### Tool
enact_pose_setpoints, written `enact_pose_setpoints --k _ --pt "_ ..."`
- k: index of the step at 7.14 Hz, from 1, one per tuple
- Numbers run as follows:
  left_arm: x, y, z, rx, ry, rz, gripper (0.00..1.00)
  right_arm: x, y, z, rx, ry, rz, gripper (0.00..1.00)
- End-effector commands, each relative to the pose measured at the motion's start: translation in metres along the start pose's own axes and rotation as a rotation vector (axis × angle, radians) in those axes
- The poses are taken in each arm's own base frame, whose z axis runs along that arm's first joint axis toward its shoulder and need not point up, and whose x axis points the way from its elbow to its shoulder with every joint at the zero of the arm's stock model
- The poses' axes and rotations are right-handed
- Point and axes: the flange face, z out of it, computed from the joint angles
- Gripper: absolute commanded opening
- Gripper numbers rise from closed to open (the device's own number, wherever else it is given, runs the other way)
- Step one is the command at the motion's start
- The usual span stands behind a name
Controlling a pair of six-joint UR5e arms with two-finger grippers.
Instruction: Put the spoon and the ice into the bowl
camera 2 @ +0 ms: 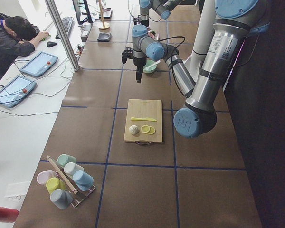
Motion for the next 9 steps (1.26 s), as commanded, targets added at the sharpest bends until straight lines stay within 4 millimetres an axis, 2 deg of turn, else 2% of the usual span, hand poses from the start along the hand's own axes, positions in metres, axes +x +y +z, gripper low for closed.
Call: enact_pose_setpoints --k 1,7,8,9 --pt "0.0007 0.0008 -0.0007 0.001 0.002 0.001 1.00 0.0028 -0.0024 -0.0006 0.000 0.002 -0.012 0.67" --pt "-0.0035 0.0087 -0.0070 0.008 0.006 0.005 1.00 0.0044 -0.0060 0.0032 -0.005 0.005 -0.006 0.67" --pt "-0.0034 0.0088 -0.0070 0.007 0.007 0.005 1.00 0.0036 -0.0062 0.0028 -0.005 0.002 -0.007 0.50" --pt "-0.0035 0.0087 -0.0070 0.008 0.006 0.007 1.00 0.0026 -0.0058 0.0014 -0.005 -0.002 -0.008 0.19"
